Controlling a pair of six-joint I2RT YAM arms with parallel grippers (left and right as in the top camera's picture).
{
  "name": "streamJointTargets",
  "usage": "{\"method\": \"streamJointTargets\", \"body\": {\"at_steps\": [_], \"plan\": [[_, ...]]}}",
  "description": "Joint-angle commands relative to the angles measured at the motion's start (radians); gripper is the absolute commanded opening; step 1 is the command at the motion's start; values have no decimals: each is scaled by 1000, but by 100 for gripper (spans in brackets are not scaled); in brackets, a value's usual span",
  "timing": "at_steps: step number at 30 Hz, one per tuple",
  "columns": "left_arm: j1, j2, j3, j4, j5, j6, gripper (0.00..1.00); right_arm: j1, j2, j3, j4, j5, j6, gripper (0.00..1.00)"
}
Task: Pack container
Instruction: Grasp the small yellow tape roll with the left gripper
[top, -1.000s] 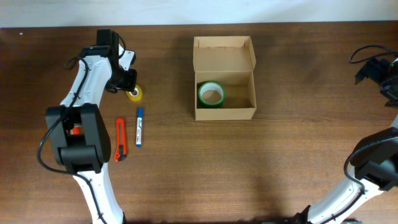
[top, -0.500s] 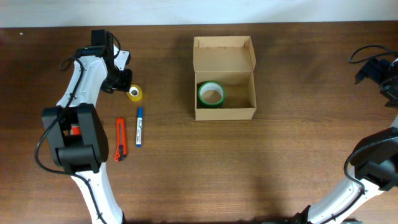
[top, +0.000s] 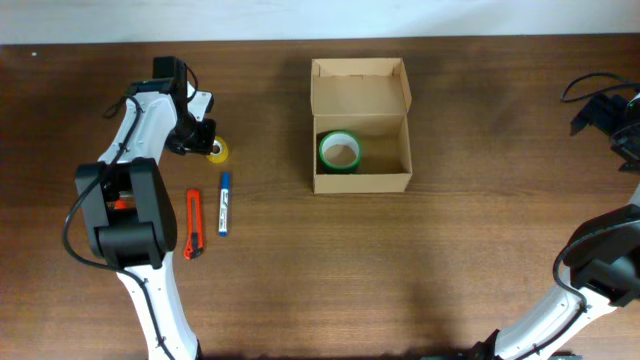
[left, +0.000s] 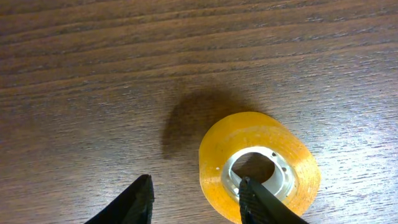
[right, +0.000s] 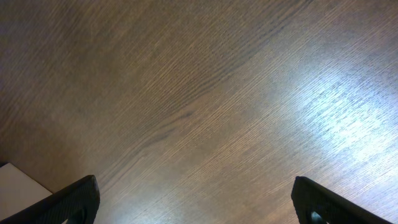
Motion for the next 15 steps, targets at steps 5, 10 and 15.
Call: {"method": "streamJointTargets", "body": {"at_steps": [5,10,15], "plan": [[-1,32,11,2,9,-9,43,-2,-11,-6,-3,-9,-6,99],[-11,51,11,2,31,-9,43,-2,-11,-6,-3,-9,-6,99],[-14,67,11,3,31,-9,43,-2,-11,-6,-4,-9,-6,99]]}}
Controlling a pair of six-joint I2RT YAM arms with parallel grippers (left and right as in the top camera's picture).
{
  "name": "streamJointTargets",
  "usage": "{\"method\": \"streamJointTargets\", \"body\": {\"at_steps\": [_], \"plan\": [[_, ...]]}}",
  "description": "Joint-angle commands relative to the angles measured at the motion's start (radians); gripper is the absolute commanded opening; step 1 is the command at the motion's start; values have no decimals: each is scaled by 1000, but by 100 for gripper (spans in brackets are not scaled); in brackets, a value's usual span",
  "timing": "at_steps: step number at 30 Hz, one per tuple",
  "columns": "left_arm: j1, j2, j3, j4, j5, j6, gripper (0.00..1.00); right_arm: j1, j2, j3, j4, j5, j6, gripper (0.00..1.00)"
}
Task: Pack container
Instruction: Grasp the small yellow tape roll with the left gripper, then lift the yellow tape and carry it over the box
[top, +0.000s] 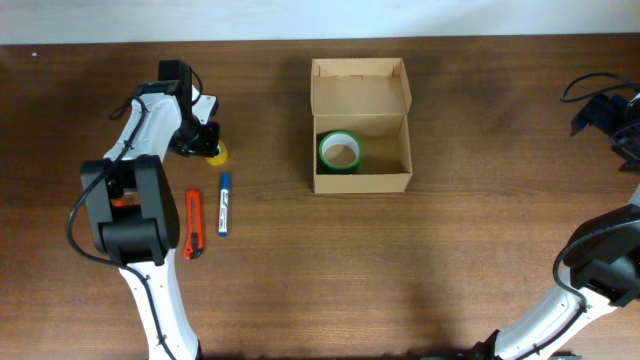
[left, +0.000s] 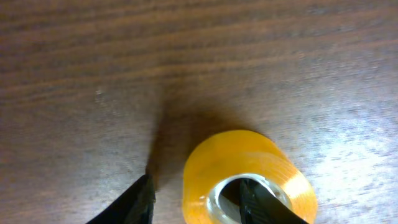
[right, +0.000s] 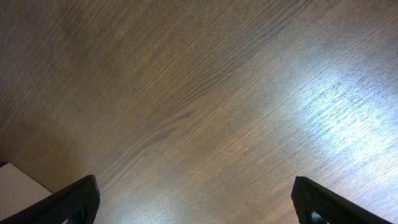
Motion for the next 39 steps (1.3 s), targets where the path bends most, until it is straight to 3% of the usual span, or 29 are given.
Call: {"method": "streamJointTargets", "body": {"at_steps": [1,3,8,10,17,25,28,33,39], "plan": [[-4,40,10,-3,16,-9,43,-2,-11,-6,-4,-9,-6,99],[-4,40,10,-2,16,-9,42,-2,-11,-6,-4,-9,-6,99],[-4,40,10,0,16,-9,9,-2,-11,-6,-4,-9,-6,99],[-4,40,10,0,16,-9,2,-2,-11,-6,-3,-9,-6,100],[-17,39,142,-121,15,-10,2,-2,-11,-6,-3,-9,-6,99],[-65,39,664,-409,16,90,2,-2,-11,-6,-3,-9,-6,99],[-92,39,847,-448,20,137,2,-2,-11,-6,-3,-10,-6,99],[-150,39,1033,-466,197,288,2,-2,-11,-6,-3,-10,-6,99],[-293,40,1048,-464,341,442,1,-2,-11,-6,-8,-10,-6,99]]}}
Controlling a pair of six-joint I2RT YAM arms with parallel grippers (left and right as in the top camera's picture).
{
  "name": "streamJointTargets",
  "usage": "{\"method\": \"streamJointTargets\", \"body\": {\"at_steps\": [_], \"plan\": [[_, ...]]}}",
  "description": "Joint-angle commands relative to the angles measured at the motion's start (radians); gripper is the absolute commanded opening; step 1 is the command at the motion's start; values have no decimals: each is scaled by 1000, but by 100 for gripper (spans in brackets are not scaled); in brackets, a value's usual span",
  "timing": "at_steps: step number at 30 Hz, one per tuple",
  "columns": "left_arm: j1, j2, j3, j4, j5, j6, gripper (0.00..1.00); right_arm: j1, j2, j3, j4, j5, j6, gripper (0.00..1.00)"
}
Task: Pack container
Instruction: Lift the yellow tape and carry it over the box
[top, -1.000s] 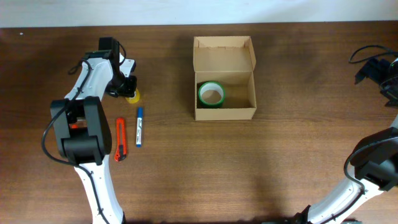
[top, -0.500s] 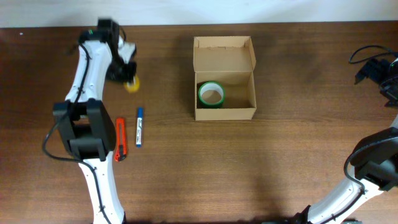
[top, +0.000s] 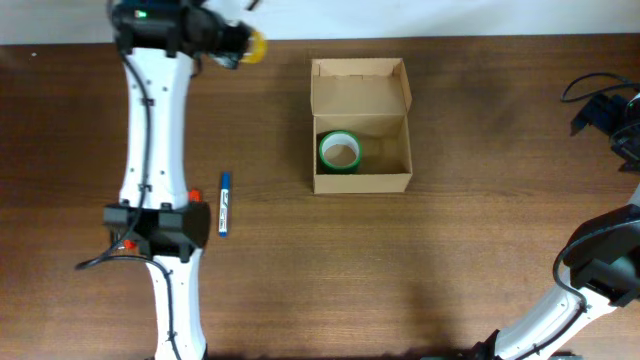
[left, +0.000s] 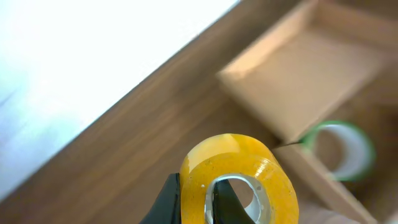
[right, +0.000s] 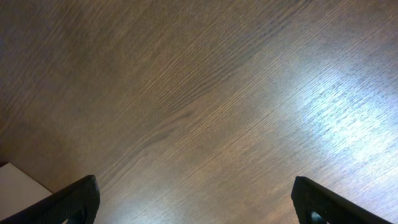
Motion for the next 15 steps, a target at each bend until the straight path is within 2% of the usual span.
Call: {"method": "streamJointTargets", "body": {"at_steps": [1,6,9,15], "plan": [[-98,-15,-4,-9,108,149,1,-2,-11,-6,-8,-10,-6,99],[-236,-12,-57,-36,32,242,1,-2,-11,-6,-10,-10,-6,99],[-311,1,-92,-50,-24,248,1,-2,-11,-6,-10,-10,-6,100],[-361,36,-152,-83,-39,251,1,-2,-11,-6,-10,-10,-6,99]]}}
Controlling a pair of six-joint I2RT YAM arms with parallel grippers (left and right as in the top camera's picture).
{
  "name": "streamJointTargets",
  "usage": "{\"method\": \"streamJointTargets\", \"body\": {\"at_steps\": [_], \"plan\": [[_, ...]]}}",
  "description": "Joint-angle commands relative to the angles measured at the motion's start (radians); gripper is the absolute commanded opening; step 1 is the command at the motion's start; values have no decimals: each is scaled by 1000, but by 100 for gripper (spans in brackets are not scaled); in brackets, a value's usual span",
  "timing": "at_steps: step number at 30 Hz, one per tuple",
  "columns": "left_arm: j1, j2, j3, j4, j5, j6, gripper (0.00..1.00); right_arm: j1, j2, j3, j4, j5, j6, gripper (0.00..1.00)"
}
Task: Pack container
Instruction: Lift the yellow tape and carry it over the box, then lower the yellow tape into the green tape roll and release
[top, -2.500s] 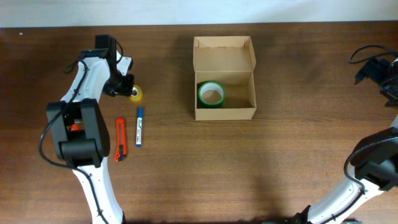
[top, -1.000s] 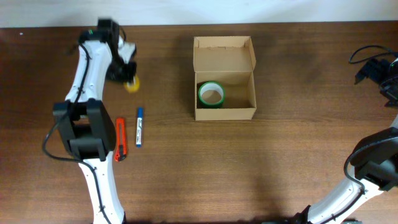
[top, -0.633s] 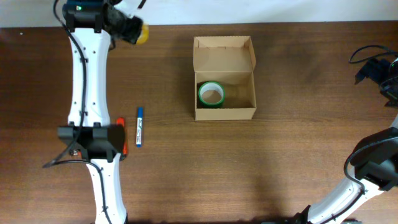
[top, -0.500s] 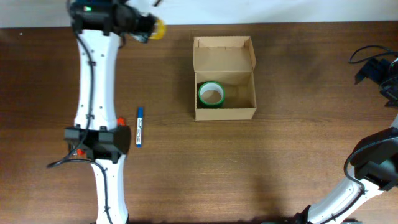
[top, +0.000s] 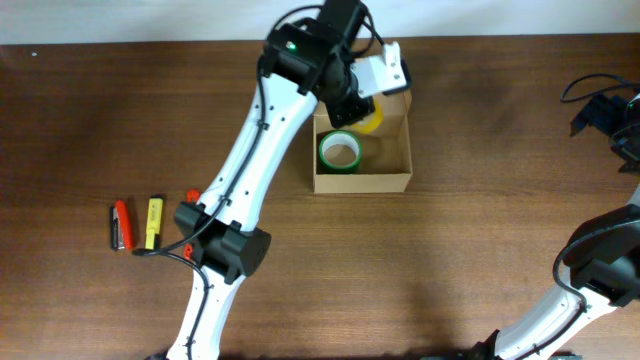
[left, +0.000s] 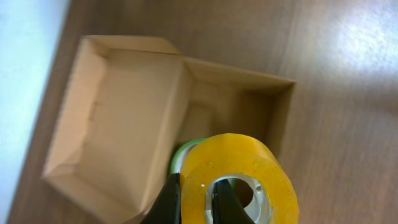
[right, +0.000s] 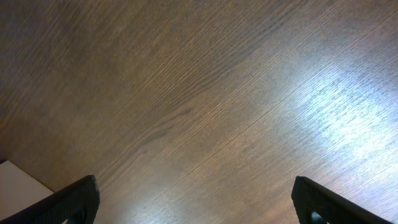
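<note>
The open cardboard box (top: 360, 183) stands at the table's middle back, with a green tape roll (top: 340, 152) lying in its left half. My left gripper (top: 362, 98) hangs over the box, shut on a yellow tape roll (top: 371, 121). In the left wrist view the yellow tape roll (left: 239, 180) fills the lower middle. One of the left gripper (left: 196, 202) fingers (left: 171, 199) is outside the roll and the other is in its core. The box (left: 236, 73) and a sliver of the green tape roll (left: 179, 159) lie below. My right gripper (right: 199, 205) stands open over bare wood at the far right (top: 610, 115).
A red cutter (top: 120, 225) and a yellow marker-like item (top: 153, 220) lie at the left of the table. A small red bit (top: 190, 193) shows beside the left arm. The box's lid flap (top: 360, 85) stands open at the back.
My left gripper, still holding the yellow tape roll, has gone from the table's far back left to above the box. The loose items at the left now look different. The right arm is unchanged.
My left gripper stood open at the yellow tape roll on the table's left, one finger at its core. Then it was closing around the roll's wall. Later it held the roll raised near the back edge, and now over the box.
</note>
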Motion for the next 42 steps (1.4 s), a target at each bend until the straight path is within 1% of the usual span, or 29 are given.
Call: {"method": "streamJointTargets", "body": {"at_steps": [1,5,10,16,30,42], "plan": [[6,46,-26,-29,-49,29,1,-2,-11,-6,-1,-10,-6,99],[-4,86,-35,-82,-121,16,1,-2,-11,-6,-2,-13,-6,99],[-5,100,-71,-45,-130,9,1,-2,-11,-6,-10,-21,-6,99],[-7,109,-121,4,-200,-34,1,-2,-11,-6,-10,-21,-6,99],[-18,164,-157,62,-200,-66,1,-2,-11,-6,-7,-21,-6,99],[-18,164,-313,128,-252,-78,1,-2,-11,-6,1,-21,-6,99]]}}
